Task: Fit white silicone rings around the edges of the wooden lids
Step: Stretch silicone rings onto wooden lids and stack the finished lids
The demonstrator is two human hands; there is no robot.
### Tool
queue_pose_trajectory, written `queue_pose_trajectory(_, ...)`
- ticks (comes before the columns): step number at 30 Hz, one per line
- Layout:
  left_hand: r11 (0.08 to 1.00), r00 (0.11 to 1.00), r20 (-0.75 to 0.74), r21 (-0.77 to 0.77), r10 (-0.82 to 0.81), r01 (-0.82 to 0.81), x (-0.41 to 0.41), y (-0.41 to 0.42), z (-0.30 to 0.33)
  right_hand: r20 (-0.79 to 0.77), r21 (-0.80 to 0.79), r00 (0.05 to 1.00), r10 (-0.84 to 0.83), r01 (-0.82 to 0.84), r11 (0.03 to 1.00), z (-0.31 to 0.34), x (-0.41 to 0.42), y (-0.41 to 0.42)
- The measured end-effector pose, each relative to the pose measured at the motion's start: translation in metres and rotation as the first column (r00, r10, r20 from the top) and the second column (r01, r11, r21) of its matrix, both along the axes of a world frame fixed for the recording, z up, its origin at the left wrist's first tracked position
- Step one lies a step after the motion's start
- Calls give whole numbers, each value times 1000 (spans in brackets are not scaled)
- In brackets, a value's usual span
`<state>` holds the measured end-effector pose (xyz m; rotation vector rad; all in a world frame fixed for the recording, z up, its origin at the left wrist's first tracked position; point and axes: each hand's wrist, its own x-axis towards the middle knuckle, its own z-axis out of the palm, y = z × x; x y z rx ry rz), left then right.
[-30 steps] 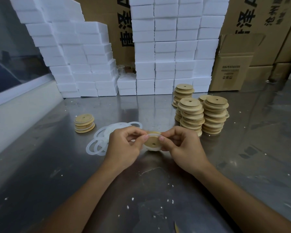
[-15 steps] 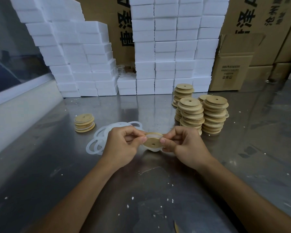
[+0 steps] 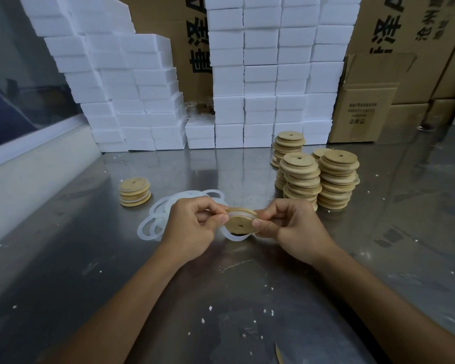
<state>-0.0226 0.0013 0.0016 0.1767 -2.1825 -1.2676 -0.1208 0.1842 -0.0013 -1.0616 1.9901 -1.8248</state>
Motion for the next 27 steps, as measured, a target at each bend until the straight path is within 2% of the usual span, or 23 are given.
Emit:
queue_pose_trajectory(7, 1000, 999, -46, -19, 6, -7, -1, 4, -9, -187, 52, 975, -122, 134, 990, -7, 4, -1)
queue_pose_trajectory(11, 987, 993, -113, -160, -31, 13, 1, 7, -7, -279, 31, 947, -160, 175, 984, -8, 4, -1)
queue_pose_trajectory(16, 945, 982, -169, -325, -84, 25, 4, 11, 2, -354, 21, 926, -132, 149, 989, -6, 5, -1)
queue_pose_trajectory(20, 942, 987, -146, -335, -70, 18, 6, 11, 5, -285, -7, 949, -134, 138, 990, -7, 5, -1)
queue_pose_trajectory(25, 966, 995, -92, -257, -37, 12, 5, 7, 3, -145, -33, 984, -103, 100, 994, -7, 2, 0)
queue_pose_trajectory(27, 975, 997, -78, -224, -15, -3, 5, 6, 1, -133, -20, 985, -106, 104, 994, -7, 1, 1)
